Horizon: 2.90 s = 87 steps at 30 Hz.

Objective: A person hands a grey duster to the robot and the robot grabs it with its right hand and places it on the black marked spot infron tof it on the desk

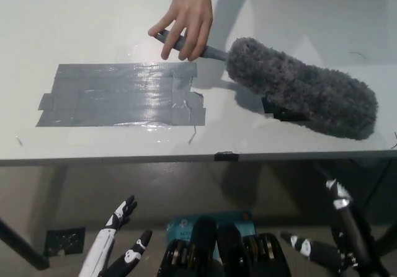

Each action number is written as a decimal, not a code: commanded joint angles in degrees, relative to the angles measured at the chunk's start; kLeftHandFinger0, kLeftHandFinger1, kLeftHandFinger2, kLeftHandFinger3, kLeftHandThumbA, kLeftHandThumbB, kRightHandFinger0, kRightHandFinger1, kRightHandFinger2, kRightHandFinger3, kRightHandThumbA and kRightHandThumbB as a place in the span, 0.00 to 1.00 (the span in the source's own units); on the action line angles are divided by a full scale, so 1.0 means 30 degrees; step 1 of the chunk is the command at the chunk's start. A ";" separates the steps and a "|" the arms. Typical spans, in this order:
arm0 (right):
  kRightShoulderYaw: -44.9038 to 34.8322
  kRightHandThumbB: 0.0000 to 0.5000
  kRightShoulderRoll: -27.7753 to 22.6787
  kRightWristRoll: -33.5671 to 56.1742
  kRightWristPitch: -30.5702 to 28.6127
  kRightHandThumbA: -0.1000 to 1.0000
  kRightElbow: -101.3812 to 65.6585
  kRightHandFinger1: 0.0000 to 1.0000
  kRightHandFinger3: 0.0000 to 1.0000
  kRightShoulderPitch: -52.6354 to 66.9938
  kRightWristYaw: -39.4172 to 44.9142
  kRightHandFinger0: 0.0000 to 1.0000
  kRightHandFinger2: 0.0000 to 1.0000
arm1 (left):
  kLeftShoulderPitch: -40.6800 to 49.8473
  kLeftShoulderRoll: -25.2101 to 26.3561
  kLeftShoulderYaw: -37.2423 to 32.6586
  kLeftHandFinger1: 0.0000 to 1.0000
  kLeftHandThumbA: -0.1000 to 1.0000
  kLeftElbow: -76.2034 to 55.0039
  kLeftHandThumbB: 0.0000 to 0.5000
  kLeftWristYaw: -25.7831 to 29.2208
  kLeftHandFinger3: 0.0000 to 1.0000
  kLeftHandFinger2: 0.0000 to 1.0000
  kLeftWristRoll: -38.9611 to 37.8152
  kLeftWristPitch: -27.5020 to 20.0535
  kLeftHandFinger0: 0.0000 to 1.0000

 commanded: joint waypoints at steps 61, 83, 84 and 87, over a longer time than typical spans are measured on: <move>0.3777 0.12 0.0054 -0.6882 0.4997 0.00 2.0765 0.46 1.00 -2.2116 -0.7513 0.00 0.83 | -0.1562 0.0617 -0.0796 1.00 0.85 -0.1255 0.40 -0.0499 1.00 1.00 0.1239 0.0172 1.00; 0.4985 0.37 -0.4225 -0.7772 0.3812 0.00 1.5576 0.48 0.91 -2.1530 -0.4965 0.00 0.88 | -0.1688 0.0796 -0.0835 1.00 0.86 -0.1139 0.36 -0.0846 1.00 1.00 0.1111 0.0201 1.00; 0.5122 0.38 -0.4529 -0.7798 0.3543 0.00 1.6133 0.47 0.87 -2.1453 -0.5100 0.00 0.89 | -0.1667 0.0799 -0.0815 1.00 0.86 -0.1160 0.36 -0.0835 1.00 1.00 0.1104 0.0215 1.00; 0.5532 0.39 -0.5039 -0.7847 0.2570 0.00 1.7690 0.45 0.81 -2.1539 -0.5865 0.00 0.89 | -0.1713 0.0783 -0.0785 1.00 0.86 -0.1171 0.35 -0.0801 1.00 1.00 0.1106 0.0232 1.00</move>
